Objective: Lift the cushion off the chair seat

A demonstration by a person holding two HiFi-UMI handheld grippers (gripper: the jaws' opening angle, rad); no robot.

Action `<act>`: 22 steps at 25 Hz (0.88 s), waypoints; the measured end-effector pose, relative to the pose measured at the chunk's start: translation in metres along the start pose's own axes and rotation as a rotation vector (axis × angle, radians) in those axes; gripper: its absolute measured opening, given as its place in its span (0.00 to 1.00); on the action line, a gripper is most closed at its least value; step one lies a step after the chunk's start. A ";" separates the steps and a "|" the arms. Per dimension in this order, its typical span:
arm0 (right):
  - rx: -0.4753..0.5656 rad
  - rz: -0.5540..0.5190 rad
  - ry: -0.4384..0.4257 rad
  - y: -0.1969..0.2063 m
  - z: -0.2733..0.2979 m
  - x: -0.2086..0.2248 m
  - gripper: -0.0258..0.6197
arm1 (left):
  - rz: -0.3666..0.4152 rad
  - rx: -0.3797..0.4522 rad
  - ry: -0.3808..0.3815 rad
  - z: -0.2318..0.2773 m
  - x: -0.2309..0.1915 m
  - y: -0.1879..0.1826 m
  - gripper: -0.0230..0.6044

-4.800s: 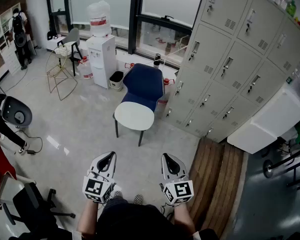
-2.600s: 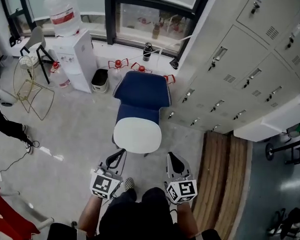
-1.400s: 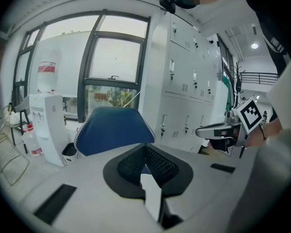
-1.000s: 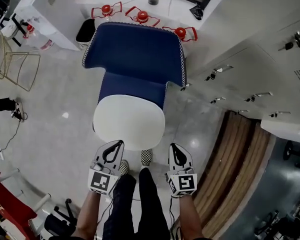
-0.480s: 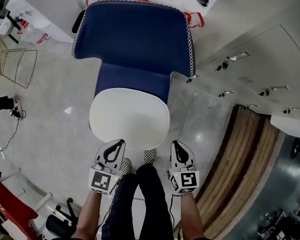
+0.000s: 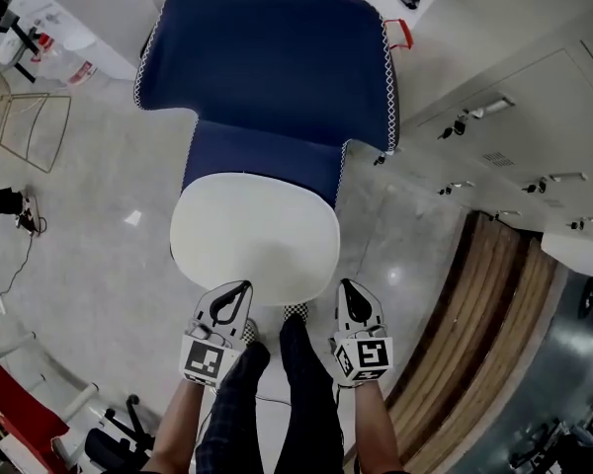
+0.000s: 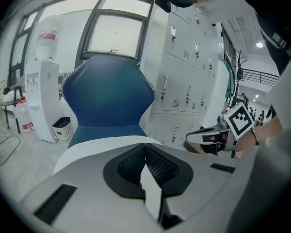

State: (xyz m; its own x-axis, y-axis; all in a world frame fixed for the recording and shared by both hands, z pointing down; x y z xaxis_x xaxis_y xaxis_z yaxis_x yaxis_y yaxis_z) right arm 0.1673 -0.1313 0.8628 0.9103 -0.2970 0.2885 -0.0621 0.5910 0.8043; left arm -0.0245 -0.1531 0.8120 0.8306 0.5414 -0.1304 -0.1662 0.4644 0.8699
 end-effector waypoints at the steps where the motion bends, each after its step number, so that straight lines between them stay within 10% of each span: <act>1: 0.000 0.006 -0.002 0.003 0.001 0.001 0.08 | -0.003 -0.004 0.001 0.001 0.000 0.003 0.06; 10: -0.032 0.103 -0.041 0.031 0.021 0.007 0.09 | -0.005 -0.051 -0.001 0.001 -0.002 0.029 0.06; 22: -0.095 0.262 -0.106 0.066 0.051 0.018 0.42 | -0.027 -0.068 -0.014 0.006 -0.006 0.045 0.06</act>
State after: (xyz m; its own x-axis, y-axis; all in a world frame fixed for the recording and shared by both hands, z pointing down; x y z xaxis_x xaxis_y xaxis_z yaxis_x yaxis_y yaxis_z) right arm 0.1587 -0.1359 0.9481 0.8201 -0.1990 0.5366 -0.2462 0.7237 0.6447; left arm -0.0337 -0.1393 0.8542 0.8424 0.5186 -0.1461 -0.1790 0.5251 0.8320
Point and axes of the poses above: the fingertips, and each gripper's own axes: z forward along the fingers, x to its right, y out of its underside, the point moved 2 cm from there along -z, backward along the fingers, and after that the axes turned 4 degrees about -y, right-handed, at the moved point
